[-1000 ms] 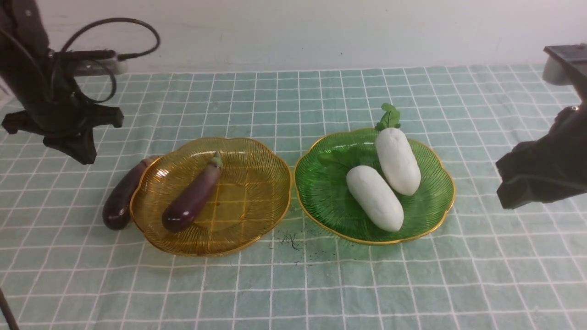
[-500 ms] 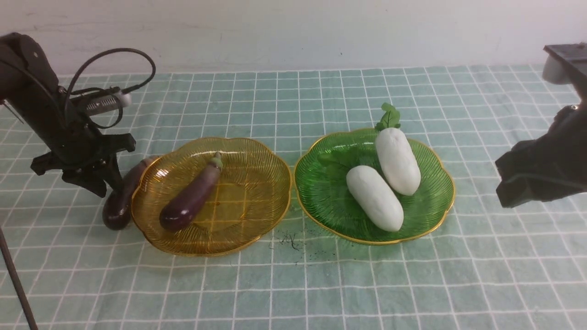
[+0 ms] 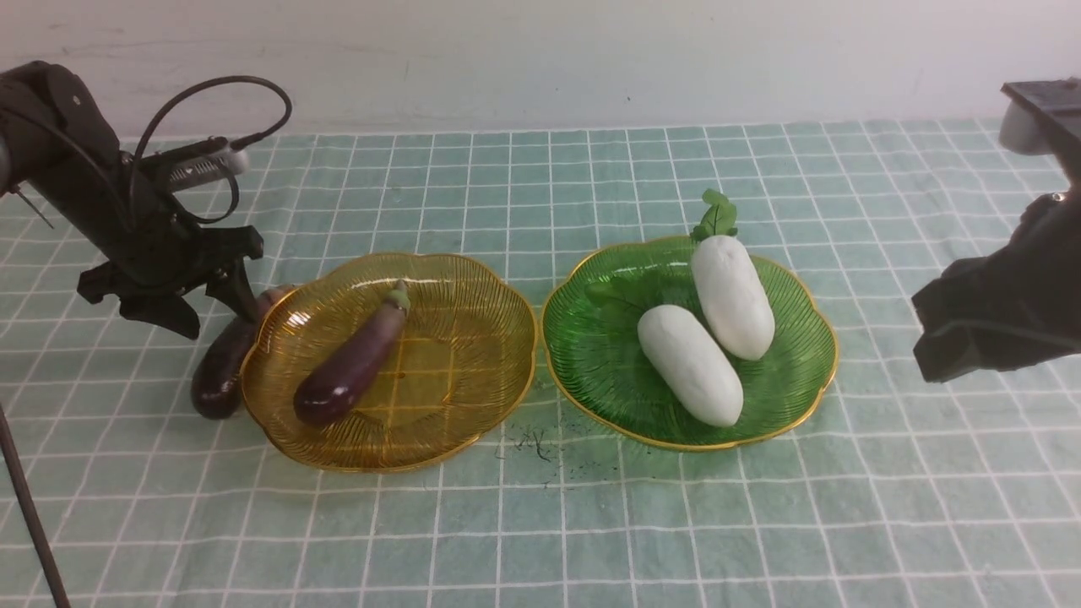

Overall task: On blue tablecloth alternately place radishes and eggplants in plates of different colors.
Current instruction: 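Pick up the eggplant and place it in the yellow plate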

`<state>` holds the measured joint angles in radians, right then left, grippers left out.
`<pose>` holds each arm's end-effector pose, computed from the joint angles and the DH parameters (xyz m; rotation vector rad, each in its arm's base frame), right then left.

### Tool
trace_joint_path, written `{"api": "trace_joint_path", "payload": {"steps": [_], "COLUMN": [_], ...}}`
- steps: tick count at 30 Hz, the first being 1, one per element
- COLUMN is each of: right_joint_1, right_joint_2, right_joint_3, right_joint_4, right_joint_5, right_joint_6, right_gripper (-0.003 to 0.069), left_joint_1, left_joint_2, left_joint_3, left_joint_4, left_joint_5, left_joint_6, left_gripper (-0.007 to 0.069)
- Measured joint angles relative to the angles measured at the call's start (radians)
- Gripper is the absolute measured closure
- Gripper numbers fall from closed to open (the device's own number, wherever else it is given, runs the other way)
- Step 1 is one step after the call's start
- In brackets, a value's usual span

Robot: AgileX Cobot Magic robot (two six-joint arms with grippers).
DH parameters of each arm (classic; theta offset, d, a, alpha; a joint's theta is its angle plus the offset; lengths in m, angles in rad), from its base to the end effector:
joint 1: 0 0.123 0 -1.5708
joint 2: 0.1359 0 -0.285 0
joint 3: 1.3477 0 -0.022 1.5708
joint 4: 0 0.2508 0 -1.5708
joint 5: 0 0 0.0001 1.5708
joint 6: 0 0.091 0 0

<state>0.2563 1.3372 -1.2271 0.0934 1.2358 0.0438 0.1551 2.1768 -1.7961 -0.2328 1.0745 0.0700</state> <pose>0.2411 0.0715 0.3366 -0.2774 2.8268 0.1975 0.4552 0.0525 0.1945 -0.2544 2.8926 -0.2796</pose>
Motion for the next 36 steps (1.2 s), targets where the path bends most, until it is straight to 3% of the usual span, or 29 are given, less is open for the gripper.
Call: {"api": "trace_joint_path", "payload": {"steps": [18, 23, 29, 32, 36], "right_joint_1": [0.000, 0.000, 0.000, 0.000, 0.000], "right_joint_2": [0.000, 0.000, 0.000, 0.000, 0.000], "right_joint_3": [0.000, 0.000, 0.000, 0.000, 0.000], "right_joint_4": [0.000, 0.000, 0.000, 0.000, 0.000], "right_joint_5": [0.000, -0.003, -0.003, -0.003, -0.004], "right_joint_6": [0.000, 0.000, 0.000, 0.000, 0.000], "right_gripper": [0.0302, 0.0302, 0.0302, 0.0302, 0.0302], "left_joint_1": [-0.001, -0.001, -0.001, -0.001, -0.012], "left_joint_2": [0.084, 0.087, 0.100, 0.098, 0.085], "left_joint_3": [-0.001, -0.018, -0.200, -0.277, -0.323], "left_joint_4": [0.001, 0.044, 0.159, 0.139, -0.024], "left_joint_5": [-0.055, -0.029, 0.133, 0.135, 0.138], "left_joint_6": [0.004, 0.004, 0.006, 0.003, 0.002], "left_gripper": [0.0204, 0.0342, 0.0345, 0.0345, 0.0345]}}
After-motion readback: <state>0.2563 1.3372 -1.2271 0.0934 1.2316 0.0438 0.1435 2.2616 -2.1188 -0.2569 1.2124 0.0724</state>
